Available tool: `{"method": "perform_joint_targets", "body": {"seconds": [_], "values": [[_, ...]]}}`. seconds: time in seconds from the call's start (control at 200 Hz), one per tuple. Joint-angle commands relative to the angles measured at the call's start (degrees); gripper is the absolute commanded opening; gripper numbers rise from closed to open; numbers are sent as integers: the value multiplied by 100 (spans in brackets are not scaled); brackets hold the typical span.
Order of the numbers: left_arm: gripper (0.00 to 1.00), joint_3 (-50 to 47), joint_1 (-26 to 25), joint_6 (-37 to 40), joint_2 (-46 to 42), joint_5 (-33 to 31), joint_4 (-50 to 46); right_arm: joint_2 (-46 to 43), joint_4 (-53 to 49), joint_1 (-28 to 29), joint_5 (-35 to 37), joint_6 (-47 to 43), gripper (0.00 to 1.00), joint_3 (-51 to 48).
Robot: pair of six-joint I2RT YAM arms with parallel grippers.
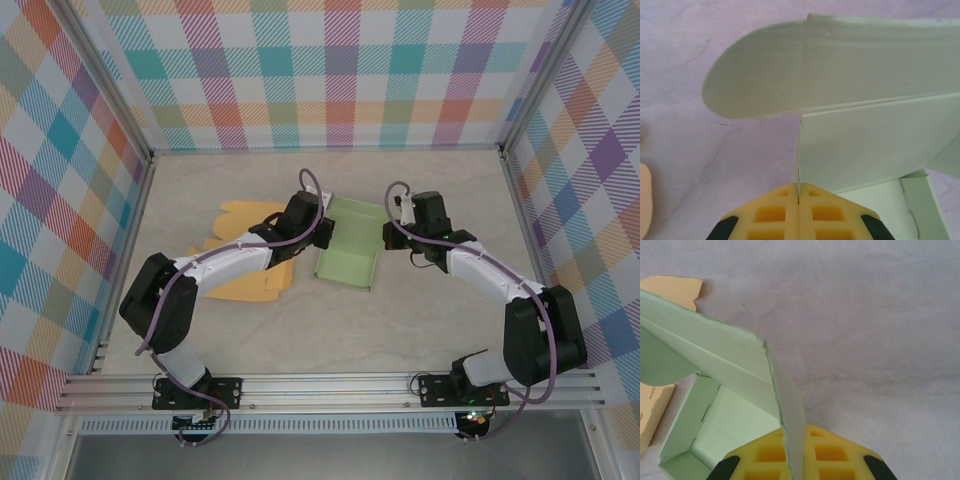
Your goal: Fold the paper box
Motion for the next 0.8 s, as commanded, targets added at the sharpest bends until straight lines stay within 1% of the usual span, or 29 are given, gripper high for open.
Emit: {"method": "perform_joint_targets", "body": {"seconds": [0.0, 0.145, 0.275, 0.395, 0.475, 0.545, 0.695, 0.795], "values": [[0, -34, -119, -612, -181, -422, 415, -105, 477, 225, 437, 211, 0, 111], [0, -78, -154, -910, -155, -725, 573, 166, 646, 430, 1058, 183, 0, 345], [0, -21, -154, -1084, -99, -859, 662, 579, 673, 484, 1490, 0, 0, 805], [0, -37, -154, -1254, -33, -996, 808, 957, 669, 498, 1621, -127, 0, 1242], [0, -108, -153, -1357, 12, -1087, 901, 1149, 667, 532, 1599, -123, 4, 1410], [0, -210, -153, -1435, 27, -1098, 1027, 1233, 709, 596, 1620, -89, 6, 1398], [0, -499, -149, -1584, -10, -1088, 1270, 1163, 1036, 716, 1644, 115, 7, 1046], [0, -693, -180, -1690, -41, -1197, 1430, 1080, 1253, 813, 1731, 265, 7, 788]]}}
